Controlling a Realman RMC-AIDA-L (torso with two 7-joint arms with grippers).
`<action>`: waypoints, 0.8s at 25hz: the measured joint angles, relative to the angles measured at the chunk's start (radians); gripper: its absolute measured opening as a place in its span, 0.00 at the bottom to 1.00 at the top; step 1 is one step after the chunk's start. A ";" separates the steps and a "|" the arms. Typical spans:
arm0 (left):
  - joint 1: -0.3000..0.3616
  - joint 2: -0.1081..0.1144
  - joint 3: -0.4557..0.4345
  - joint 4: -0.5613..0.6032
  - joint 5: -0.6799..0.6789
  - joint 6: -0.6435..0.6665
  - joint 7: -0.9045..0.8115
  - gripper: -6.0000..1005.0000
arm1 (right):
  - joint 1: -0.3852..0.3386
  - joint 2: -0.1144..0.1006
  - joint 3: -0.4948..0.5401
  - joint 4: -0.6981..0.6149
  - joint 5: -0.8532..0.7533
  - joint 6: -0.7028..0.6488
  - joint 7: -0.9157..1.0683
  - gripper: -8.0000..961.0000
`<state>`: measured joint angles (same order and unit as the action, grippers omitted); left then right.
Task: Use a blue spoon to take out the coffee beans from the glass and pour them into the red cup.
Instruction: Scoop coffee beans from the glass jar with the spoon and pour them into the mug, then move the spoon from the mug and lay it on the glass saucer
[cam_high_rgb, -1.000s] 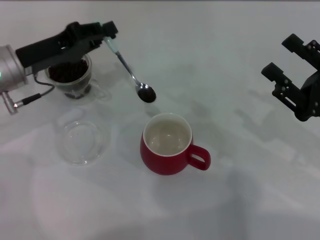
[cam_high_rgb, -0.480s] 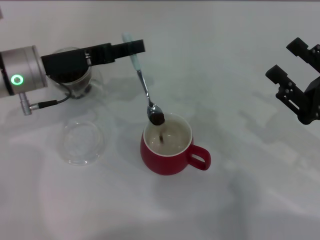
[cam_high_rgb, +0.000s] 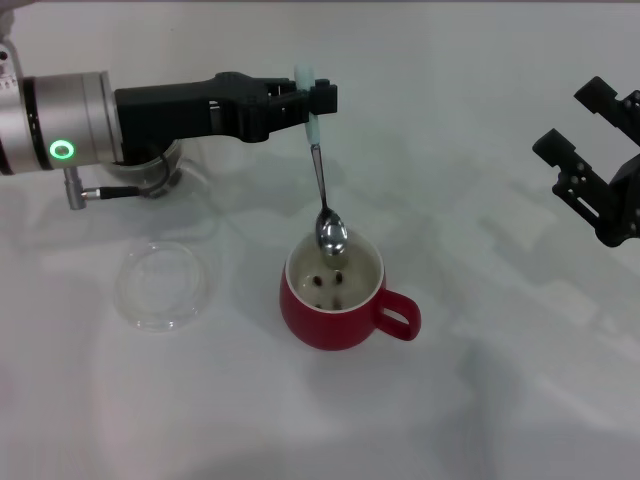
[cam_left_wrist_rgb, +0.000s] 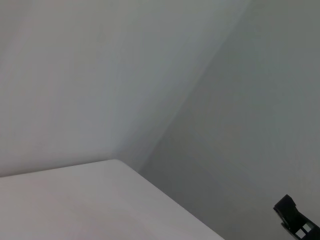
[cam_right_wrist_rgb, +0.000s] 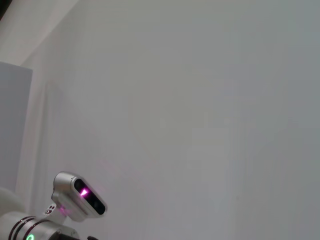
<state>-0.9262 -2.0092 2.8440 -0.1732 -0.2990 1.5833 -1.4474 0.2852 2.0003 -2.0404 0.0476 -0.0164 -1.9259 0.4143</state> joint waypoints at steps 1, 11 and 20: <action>-0.003 0.000 0.000 -0.001 0.000 0.001 0.000 0.14 | 0.000 0.000 0.000 0.000 0.000 0.001 0.002 0.68; 0.081 0.015 0.000 -0.086 -0.122 0.078 -0.072 0.14 | -0.006 -0.002 0.007 0.000 -0.001 0.019 0.008 0.68; 0.241 0.006 0.000 -0.191 -0.181 0.104 -0.097 0.14 | -0.013 -0.011 0.016 0.000 0.015 0.022 0.030 0.68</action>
<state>-0.6856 -2.0034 2.8441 -0.3638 -0.4804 1.6874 -1.5448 0.2724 1.9890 -2.0248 0.0475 -0.0016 -1.9043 0.4445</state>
